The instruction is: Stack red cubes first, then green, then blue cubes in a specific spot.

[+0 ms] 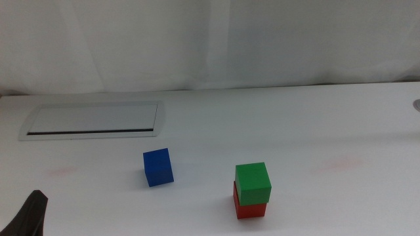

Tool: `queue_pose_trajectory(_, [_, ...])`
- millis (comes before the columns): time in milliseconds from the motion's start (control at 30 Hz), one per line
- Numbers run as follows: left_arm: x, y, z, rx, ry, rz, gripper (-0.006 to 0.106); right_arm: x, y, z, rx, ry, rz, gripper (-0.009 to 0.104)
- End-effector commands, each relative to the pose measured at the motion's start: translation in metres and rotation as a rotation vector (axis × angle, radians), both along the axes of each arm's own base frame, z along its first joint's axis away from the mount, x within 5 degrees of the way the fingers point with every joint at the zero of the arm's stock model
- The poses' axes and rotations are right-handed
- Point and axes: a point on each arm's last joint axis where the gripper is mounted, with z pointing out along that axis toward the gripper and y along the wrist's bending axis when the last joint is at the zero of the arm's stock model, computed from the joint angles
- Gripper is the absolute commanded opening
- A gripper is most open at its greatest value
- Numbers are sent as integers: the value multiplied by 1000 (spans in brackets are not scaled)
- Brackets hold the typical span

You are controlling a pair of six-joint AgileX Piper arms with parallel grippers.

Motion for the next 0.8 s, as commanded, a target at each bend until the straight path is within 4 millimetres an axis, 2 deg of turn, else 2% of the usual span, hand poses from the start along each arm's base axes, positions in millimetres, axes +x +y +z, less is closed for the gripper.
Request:
queue_pose_trajectory(0, [0,0,-12,-8,24,0,86,-1,0,4,-10,-64,0,-1])
queue_pose_trajectory(300, [0,0,-12,-8,24,0,86,-33,8,11,-30,-188,113,-1])
queue_pose_trajectory(433, [0,0,-12,-8,24,0,86,-39,7,-2,-22,-230,109,-1])
queue_pose_trajectory(600, [0,0,-12,-8,24,0,86,-36,7,-28,45,-221,98,-1])
queue_pose_trajectory(767, [0,0,-12,-8,24,0,86,-33,6,-42,64,-249,76,-1])
